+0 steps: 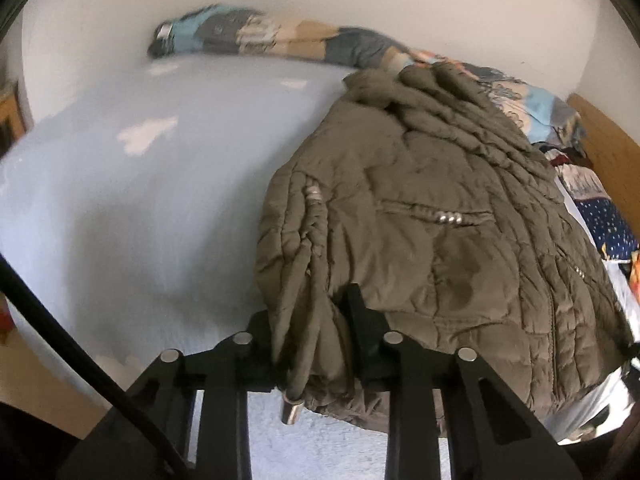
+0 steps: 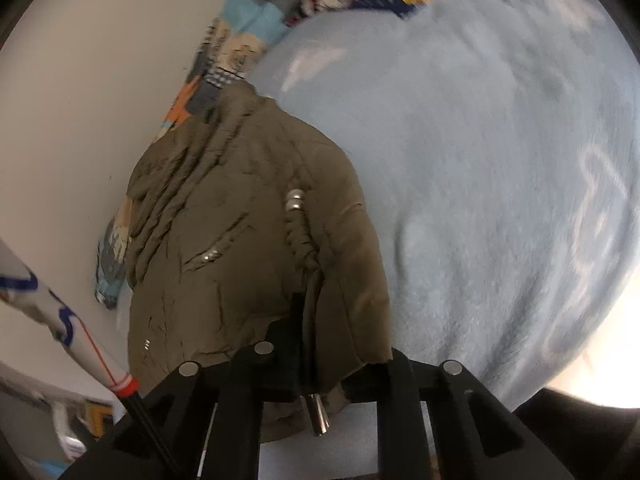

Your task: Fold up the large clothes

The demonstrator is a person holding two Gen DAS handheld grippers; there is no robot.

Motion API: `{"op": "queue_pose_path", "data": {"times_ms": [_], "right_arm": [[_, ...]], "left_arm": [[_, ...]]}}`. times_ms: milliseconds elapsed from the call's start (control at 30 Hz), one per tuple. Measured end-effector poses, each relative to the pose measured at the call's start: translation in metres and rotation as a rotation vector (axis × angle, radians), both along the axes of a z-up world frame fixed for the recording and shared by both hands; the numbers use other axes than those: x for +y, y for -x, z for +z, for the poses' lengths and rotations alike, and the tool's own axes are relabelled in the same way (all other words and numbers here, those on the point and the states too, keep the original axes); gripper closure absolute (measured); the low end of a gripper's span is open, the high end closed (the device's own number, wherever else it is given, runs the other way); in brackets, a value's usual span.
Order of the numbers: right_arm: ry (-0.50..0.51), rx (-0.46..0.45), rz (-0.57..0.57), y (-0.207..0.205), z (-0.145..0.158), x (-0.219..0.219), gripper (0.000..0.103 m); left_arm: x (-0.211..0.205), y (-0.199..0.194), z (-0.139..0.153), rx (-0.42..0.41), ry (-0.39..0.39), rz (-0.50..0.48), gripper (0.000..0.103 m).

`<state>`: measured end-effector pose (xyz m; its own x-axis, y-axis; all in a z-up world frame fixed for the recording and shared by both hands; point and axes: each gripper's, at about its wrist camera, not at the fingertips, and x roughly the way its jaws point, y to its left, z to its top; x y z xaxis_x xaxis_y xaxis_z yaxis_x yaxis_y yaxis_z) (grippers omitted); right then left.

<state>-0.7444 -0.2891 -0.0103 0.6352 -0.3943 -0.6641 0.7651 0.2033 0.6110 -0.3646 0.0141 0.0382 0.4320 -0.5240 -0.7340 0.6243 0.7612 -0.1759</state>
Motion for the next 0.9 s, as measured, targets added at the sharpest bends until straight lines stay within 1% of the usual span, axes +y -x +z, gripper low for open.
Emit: {"op": "queue_pose_path", "data": {"times_ms": [133,233,400,600,700,800,900], "right_arm": [[0.013,-0.022,-0.001,0.005,0.005,0.003,0.090],[0.043,-0.042,0.008,0.010,0.014,0.006,0.090],[0.082,-0.050,0.019,0.012,0.028,0.013,0.091],[0.097,-0.071,0.030,0.013,0.036,0.019,0.091],[0.113,-0.078,0.038,0.014,0.042,0.023,0.091],[0.103,-0.104,0.043,0.018,0.046,0.026,0.091],[0.106,-0.112,0.054,0.022,0.049,0.031,0.091]], "left_arm": [[0.003,0.001,0.007,-0.007,0.024,-0.009,0.080],[0.005,0.000,0.010,-0.007,0.038,-0.009,0.080],[0.011,0.007,0.020,-0.052,0.044,-0.021,0.080],[0.016,0.006,0.026,-0.045,0.066,-0.019,0.080],[0.018,0.009,0.036,-0.069,0.082,-0.024,0.080],[0.022,0.012,0.047,-0.102,0.103,-0.027,0.080],[0.022,0.011,0.054,-0.116,0.114,-0.027,0.080]]}}
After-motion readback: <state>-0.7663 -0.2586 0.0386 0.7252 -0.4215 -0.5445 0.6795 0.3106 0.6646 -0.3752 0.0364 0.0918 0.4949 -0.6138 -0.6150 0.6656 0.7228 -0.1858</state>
